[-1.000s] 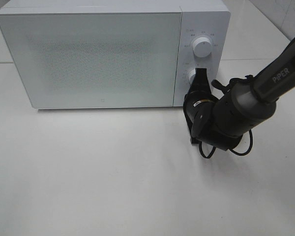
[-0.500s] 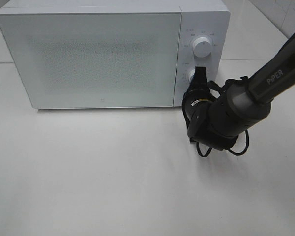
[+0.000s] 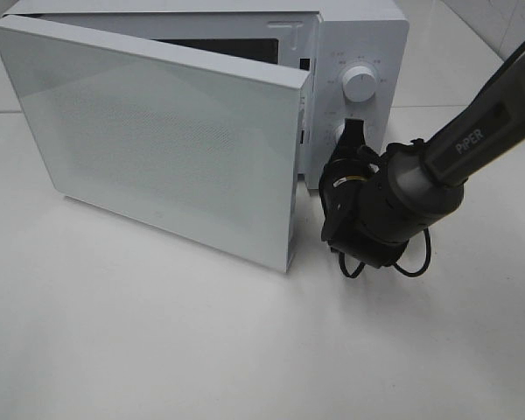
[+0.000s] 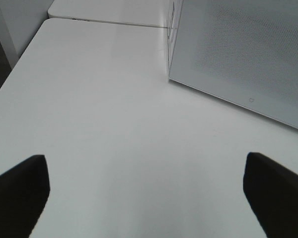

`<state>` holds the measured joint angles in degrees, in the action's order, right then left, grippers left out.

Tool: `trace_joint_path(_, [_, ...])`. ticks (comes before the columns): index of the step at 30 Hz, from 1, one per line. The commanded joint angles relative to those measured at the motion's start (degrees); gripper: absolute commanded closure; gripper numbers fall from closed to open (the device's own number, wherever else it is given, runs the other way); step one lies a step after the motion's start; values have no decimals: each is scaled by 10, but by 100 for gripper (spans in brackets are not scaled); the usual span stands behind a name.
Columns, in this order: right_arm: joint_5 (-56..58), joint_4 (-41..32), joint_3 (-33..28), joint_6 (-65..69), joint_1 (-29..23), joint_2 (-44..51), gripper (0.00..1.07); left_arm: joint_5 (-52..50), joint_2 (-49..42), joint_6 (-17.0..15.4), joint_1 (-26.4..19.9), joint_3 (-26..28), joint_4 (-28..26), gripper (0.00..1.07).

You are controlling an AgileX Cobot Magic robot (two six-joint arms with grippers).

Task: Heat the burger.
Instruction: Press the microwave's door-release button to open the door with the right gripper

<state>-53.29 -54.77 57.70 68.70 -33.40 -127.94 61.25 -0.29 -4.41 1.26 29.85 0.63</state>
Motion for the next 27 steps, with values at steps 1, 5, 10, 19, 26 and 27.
trace_joint_path(1, [-124,85,54,-6,28,5,107,1,-2,2,-2,-1,-2,9])
trace_joint_path(5, [-108,85,54,-2,28,9,107,1,-2,2,-2,-1,-2,9])
trace_joint_path(10, [-54,87,53,-2,26,18,107,1,-2,2,-2,-1,-2,9])
trace_joint_path(19, [4,91,53,-4,18,35,107,1,-2,2,-2,-1,-2,9])
trace_joint_path(26, [24,91,31,-9,18,56,107,1,-2,2,-2,-1,-2,9])
trace_joint_path(27, [25,87,13,-14,18,66,107,1,-2,2,-2,-1,-2,9])
